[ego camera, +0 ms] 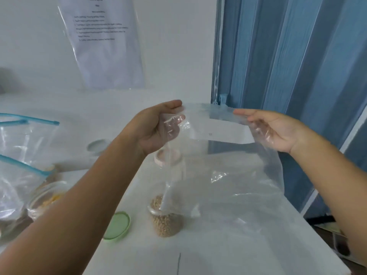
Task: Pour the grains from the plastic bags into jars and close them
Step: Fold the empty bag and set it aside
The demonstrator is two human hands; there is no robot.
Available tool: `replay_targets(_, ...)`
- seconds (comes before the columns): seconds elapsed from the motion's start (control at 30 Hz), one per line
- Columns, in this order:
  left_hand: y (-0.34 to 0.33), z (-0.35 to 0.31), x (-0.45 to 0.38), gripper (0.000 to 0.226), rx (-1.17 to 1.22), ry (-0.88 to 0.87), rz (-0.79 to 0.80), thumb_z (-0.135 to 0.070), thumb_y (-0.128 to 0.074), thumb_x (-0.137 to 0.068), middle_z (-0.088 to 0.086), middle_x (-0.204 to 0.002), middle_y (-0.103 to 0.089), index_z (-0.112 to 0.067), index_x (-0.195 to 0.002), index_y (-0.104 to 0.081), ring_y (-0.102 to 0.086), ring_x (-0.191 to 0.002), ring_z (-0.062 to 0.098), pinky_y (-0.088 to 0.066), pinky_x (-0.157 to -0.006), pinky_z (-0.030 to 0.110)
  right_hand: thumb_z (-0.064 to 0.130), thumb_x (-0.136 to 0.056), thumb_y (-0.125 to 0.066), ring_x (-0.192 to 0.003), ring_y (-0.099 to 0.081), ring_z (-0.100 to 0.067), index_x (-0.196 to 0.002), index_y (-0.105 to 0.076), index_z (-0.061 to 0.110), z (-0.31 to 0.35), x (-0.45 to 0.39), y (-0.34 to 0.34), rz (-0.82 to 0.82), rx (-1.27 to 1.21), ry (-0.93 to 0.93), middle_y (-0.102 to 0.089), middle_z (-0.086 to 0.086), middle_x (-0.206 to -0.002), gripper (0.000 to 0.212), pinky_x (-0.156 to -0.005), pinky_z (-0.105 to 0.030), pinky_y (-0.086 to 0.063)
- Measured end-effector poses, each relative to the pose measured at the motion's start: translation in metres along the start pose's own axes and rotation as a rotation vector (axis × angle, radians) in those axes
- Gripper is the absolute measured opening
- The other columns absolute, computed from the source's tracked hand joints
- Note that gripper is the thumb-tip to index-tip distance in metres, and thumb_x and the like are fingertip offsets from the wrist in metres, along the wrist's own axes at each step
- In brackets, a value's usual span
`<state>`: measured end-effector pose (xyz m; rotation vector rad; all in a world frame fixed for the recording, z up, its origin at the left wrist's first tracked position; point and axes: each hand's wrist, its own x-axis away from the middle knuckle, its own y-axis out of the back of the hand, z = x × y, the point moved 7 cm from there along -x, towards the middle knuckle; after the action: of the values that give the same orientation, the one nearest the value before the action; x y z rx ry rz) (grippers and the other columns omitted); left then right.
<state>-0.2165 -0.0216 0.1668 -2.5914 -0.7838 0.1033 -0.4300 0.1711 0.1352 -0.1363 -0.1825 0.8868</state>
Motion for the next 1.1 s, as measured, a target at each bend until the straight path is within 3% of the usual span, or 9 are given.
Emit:
replay_targets(0.1,-0.032,0.048,-0.018,0.028,0.002,0.108,-0.076,-0.005,-0.061,-0.100,0.000,-0.120,-0.072,-0.012,-0.125,-0.072,-0.068,-0.061,0.011,-0.048,-0.053,0.021,0.015,-0.068,-0.087,-0.110,-0.049,-0.021,-0.120,-0.079,0.018,-0.011,-0.002,0.055,0.024,0.052,-0.072,-0.064,-0.010,-0.141,0.053,-0.118,-0.040,-0.040)
replay_targets(0.23,-0.049,0.110,-0.042,0.039,-0.153,0.204,-0.060,0.002,-0.047,-0.103,-0.004,-0.129,-0.072,-0.020,-0.126,-0.070,-0.070,-0.075,0.013,-0.049,-0.064,0.025,-0.006,-0.095,-0.057,-0.101,-0.053,-0.021,-0.104,-0.084,0.018,-0.033,-0.005,0.117,-0.088,0.194,-0.094,-0.073,-0.007,-0.126,0.038,-0.082,-0.022,-0.059)
replay_targets(0.37,-0.035,0.163,-0.053,0.043,-0.416,0.265,-0.179,0.009,-0.049,-0.098,-0.005,-0.124,-0.072,-0.022,-0.107,-0.078,-0.070,-0.093,0.016,-0.050,-0.061,0.018,-0.010,-0.096,-0.052,-0.097,-0.069,-0.020,-0.108,-0.081,0.021,-0.077,-0.010,0.136,-0.079,0.313,-0.091,-0.077,-0.008,-0.115,0.044,-0.096,-0.029,-0.056)
replay_targets(0.47,-0.025,0.191,-0.055,0.031,-0.480,0.301,-0.234,0.001,-0.059,-0.099,0.005,-0.114,-0.069,-0.021,-0.106,-0.078,-0.066,-0.088,0.016,-0.050,-0.057,0.016,-0.005,-0.095,-0.052,-0.078,-0.071,-0.006,-0.122,-0.075,0.028,-0.102,-0.012,0.135,-0.068,0.504,-0.081,-0.075,0.006,-0.107,0.049,-0.068,-0.020,-0.055)
replay_targets(0.63,-0.019,0.218,-0.063,0.051,-0.584,0.363,-0.279,0.015,-0.043,-0.095,0.010,-0.108,-0.064,-0.020,-0.106,-0.078,-0.061,-0.083,0.018,-0.052,-0.062,0.020,0.014,-0.094,-0.059,-0.136,-0.039,-0.026,-0.143,-0.059,0.038,-0.137,-0.028,0.136,-0.032,1.071,-0.106,-0.041,-0.002,-0.154,0.055,-0.111,-0.034,-0.035)
replay_targets(0.83,-0.015,0.231,-0.068,0.060,-0.845,0.462,-0.185,0.012,-0.045,-0.097,0.013,-0.113,-0.057,-0.031,-0.132,-0.068,-0.055,-0.095,0.026,-0.057,-0.084,0.036,0.051,-0.102,-0.054,-0.147,-0.016,-0.032,-0.151,-0.045,0.050,-0.156,-0.022,0.084,0.035,1.382,0.058,-0.020,0.000,-0.166,0.050,-0.123,-0.040,-0.019)
replay_targets(0.93,-0.015,0.225,-0.080,0.064,-1.236,0.375,-0.119,0.002,-0.044,-0.100,0.014,-0.145,-0.043,-0.045,-0.142,-0.057,-0.053,-0.107,0.028,-0.056,-0.078,0.029,0.062,-0.103,-0.044,-0.153,-0.017,-0.028,-0.154,-0.039,0.049,-0.182,-0.021,0.069,0.159,1.421,-0.059,-0.019,0.004,-0.170,0.053,-0.125,-0.039,-0.016)
replay_targets(1.0,-0.019,0.214,-0.092,0.065,-1.627,0.200,-0.087,-0.003,-0.043,-0.100,0.011,-0.156,-0.028,-0.047,-0.148,-0.047,-0.038,-0.134,0.035,-0.048,-0.099,0.039,0.065,-0.103,-0.040,-0.156,-0.013,-0.028,-0.156,-0.035,0.048,-0.193,-0.021,0.069,0.186,1.437,-0.100,-0.014,0.004,-0.172,0.056,-0.126,-0.039,-0.011)
replay_targets(1.1,-0.030,0.207,-0.107,0.063,-1.846,-0.049,-0.045,-0.004,-0.047,-0.099,0.009,-0.154,-0.040,-0.033,-0.154,-0.038,-0.033,-0.140,0.035,-0.040,-0.106,0.046,0.066,-0.103,-0.038,-0.158,-0.008,-0.028,-0.158,-0.031,0.048,-0.204,-0.020,0.070,0.192,1.446,-0.134,-0.009,0.002,-0.173,0.059,-0.128,-0.041,-0.007)
